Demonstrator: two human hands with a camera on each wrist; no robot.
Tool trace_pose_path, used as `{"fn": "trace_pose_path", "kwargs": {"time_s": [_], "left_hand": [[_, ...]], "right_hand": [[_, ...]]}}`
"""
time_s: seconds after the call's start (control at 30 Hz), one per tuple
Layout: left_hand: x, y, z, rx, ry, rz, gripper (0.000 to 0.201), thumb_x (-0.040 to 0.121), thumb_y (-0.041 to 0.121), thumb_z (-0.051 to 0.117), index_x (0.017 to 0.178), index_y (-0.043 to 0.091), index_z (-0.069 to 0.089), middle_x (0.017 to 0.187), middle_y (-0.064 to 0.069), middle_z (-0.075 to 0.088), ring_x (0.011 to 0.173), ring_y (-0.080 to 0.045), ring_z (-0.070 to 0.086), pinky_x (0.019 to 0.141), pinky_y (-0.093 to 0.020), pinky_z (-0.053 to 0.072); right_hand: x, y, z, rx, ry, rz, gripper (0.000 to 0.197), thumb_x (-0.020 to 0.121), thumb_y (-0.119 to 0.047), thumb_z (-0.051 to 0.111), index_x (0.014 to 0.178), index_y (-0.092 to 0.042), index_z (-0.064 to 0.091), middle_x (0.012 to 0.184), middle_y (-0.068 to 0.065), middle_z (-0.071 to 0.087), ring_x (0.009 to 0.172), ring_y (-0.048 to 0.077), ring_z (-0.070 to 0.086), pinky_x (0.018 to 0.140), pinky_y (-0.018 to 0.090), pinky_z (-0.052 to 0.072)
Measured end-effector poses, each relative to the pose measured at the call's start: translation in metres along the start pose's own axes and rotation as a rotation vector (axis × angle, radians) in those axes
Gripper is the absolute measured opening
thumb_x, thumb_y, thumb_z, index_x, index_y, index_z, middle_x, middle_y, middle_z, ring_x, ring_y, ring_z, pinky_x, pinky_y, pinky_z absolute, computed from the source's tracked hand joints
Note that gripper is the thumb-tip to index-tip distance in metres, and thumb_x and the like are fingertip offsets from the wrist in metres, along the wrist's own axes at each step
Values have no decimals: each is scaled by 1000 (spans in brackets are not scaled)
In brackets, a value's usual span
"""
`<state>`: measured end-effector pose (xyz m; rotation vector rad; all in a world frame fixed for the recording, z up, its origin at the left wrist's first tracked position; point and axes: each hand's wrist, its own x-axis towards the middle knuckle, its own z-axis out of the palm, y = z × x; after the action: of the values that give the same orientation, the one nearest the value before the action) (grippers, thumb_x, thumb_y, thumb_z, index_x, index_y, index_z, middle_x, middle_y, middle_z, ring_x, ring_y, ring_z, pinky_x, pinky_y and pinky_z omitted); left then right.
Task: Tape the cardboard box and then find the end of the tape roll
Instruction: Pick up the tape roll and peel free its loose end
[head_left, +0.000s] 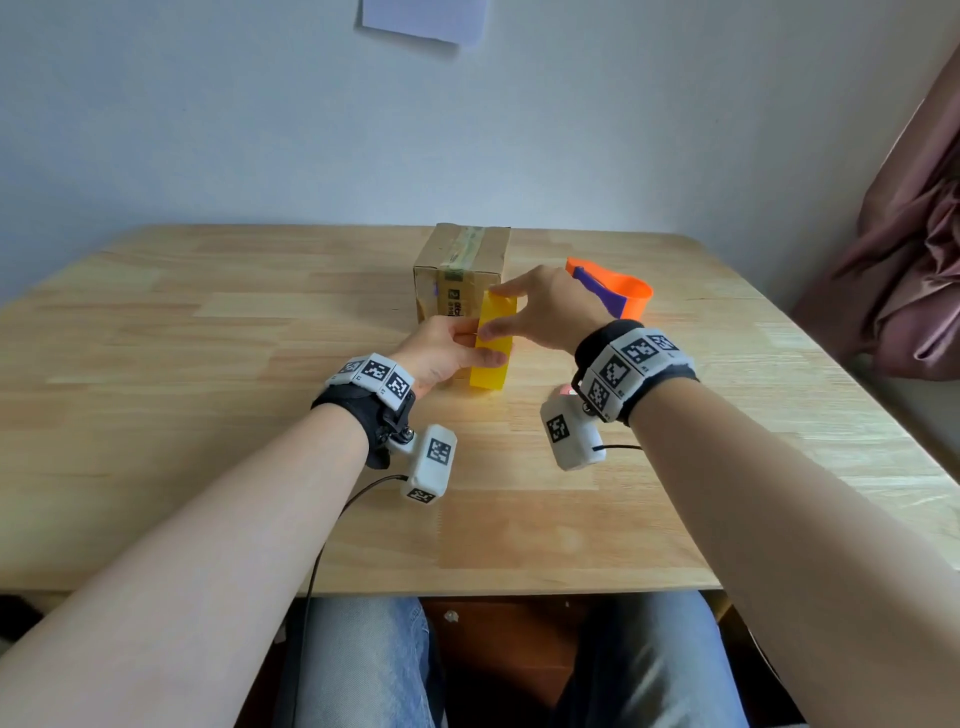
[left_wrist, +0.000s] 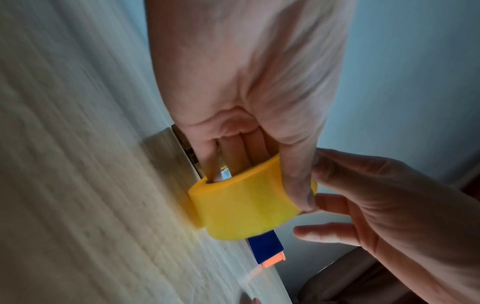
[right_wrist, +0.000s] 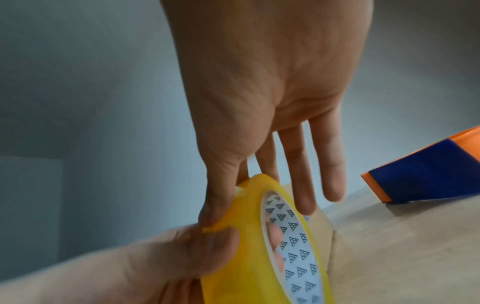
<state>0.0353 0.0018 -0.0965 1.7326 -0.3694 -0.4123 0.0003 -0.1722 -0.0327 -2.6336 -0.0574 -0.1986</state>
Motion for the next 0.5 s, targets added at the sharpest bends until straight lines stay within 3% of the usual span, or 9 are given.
{"fn": "trace_pose_path", "kwargs": {"time_s": [0.17,0.27,0.33,0.4,0.47,0.5], "left_hand": [[5,9,8,-21,111,1,56,55,39,94,105,18,80,112,-9,81,111,-26,75,106,-49,56],[6,16,11,15,150,13,37,73,30,92,104,13,81,109,-14,81,105,-26,76,103,-52,57],[7,19,13,49,176,10,35,76,31,91,103,10,82,107,-15,81,104,-27,76,102,-52,57],[5,23,16,79,167,-7,44,70,37,93,105,13,82,106,-10,82,105,-26,76,102,-51,58],[5,25,19,120,140,-25,53,61,42,95,106,17,82,106,-6,82,105,-25,76,102,-51,57],[4,26,20,139,122,-25,51,62,40,95,106,18,81,107,-6,82,106,-25,75,102,-51,57]], "right_hand": [[-3,-3,6,-83,138,-41,34,85,-53,77,113,-35,79,127,-5,72,113,21,68,89,41,57],[-3,-2,5,-98,177,-42,18,87,-44,76,99,-32,82,113,-1,76,99,22,70,80,39,59],[-2,0,0,-77,174,-48,8,86,-38,77,87,-31,81,103,0,78,90,21,71,73,34,57],[0,2,-5,-37,136,-46,12,85,-39,77,80,-29,73,98,0,76,74,17,70,60,27,50],[3,4,-7,8,68,1,29,84,-50,77,92,-23,68,102,2,71,59,15,68,47,25,48],[4,4,-8,40,29,45,41,83,-55,77,100,-21,65,105,3,68,59,18,71,43,26,51]]}}
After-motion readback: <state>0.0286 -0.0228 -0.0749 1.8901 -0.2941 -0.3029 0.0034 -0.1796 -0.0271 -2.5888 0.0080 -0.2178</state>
